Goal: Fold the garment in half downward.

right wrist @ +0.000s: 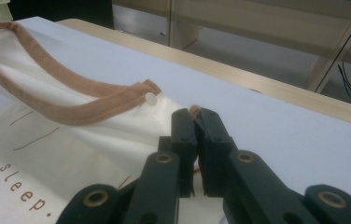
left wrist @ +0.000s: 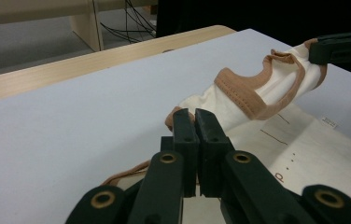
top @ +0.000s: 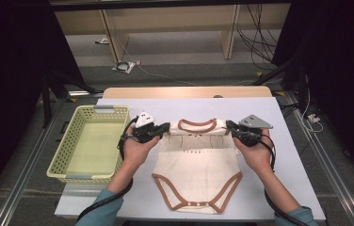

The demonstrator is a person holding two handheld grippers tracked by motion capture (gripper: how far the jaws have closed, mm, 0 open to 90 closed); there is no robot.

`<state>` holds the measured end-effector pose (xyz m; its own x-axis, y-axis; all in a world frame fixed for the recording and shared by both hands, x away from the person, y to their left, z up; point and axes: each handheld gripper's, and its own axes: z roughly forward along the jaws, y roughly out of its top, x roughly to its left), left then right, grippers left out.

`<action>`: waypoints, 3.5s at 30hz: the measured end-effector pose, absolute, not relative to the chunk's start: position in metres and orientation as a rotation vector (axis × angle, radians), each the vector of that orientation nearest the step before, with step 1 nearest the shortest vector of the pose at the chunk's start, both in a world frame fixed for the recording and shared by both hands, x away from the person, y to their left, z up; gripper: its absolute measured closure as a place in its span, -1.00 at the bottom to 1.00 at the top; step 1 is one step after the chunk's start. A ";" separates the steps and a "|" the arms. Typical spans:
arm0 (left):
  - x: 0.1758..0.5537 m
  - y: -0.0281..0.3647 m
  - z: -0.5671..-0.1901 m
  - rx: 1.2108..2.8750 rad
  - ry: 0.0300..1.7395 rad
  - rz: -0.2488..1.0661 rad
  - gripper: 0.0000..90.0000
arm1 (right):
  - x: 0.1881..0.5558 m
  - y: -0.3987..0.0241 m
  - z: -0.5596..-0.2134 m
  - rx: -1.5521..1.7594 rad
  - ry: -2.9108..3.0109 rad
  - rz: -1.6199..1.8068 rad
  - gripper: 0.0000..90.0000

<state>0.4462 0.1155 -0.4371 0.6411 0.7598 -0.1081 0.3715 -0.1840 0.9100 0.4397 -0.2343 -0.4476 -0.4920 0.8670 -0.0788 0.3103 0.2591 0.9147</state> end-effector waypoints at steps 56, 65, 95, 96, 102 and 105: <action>0.429 0.119 -0.437 1.839 0.874 0.464 0.95 | 0.419 -0.234 -0.446 1.035 1.971 1.220 0.91; 0.429 0.120 -0.437 1.841 0.875 0.469 0.95 | 0.416 -0.233 -0.447 1.030 1.980 1.218 0.91; 0.421 0.121 -0.437 1.855 0.862 0.469 0.95 | 0.404 -0.232 -0.447 1.004 1.993 1.216 0.91; 0.421 0.121 -0.437 1.856 0.861 0.468 0.95 | 0.404 -0.232 -0.447 1.004 1.994 1.216 0.91; 0.419 0.121 -0.436 1.859 0.857 0.469 0.95 | 0.402 -0.233 -0.447 1.005 1.996 1.215 0.91; 0.418 0.121 -0.436 1.862 0.856 0.468 0.95 | 0.402 -0.233 -0.447 1.003 1.995 1.218 0.91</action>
